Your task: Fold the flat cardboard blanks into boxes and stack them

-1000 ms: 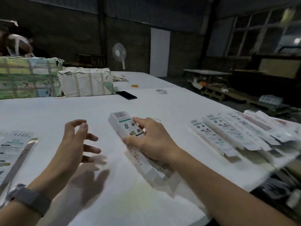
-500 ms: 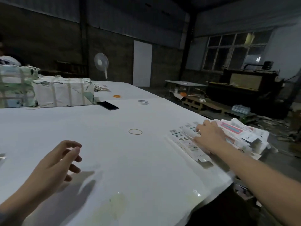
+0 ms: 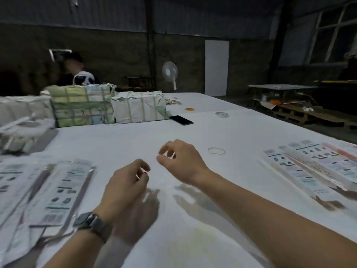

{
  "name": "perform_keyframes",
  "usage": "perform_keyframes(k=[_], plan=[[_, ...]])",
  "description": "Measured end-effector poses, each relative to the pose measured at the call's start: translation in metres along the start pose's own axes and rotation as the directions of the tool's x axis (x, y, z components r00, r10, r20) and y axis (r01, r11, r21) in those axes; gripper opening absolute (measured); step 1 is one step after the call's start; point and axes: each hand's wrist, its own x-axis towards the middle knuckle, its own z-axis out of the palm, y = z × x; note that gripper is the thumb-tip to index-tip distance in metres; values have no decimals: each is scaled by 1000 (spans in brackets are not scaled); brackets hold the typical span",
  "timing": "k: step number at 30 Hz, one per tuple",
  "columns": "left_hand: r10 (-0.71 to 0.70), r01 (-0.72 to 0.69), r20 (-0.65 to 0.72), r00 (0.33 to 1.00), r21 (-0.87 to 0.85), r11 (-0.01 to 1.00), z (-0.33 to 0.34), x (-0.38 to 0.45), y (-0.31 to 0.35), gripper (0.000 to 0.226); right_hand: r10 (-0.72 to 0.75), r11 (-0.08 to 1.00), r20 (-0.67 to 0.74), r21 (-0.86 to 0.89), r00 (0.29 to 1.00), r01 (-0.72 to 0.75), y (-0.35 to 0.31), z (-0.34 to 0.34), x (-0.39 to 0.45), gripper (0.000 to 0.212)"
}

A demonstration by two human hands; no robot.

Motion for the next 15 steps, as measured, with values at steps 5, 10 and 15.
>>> perform_keyframes(k=[5,10,15], plan=[[-67,96,-96,993,343,935,-27,10,-22,30,-72,992,13,107,997,70,3,55,-10,14],[-377,352,-94,922,612,708,-62,14,-49,47,-83,978,-28,190,996,87,22,54,-8,22],[-429,320,1,903,662,677,-62,7,-59,45,-90,967,34,242,995,79,19,62,-12,30]])
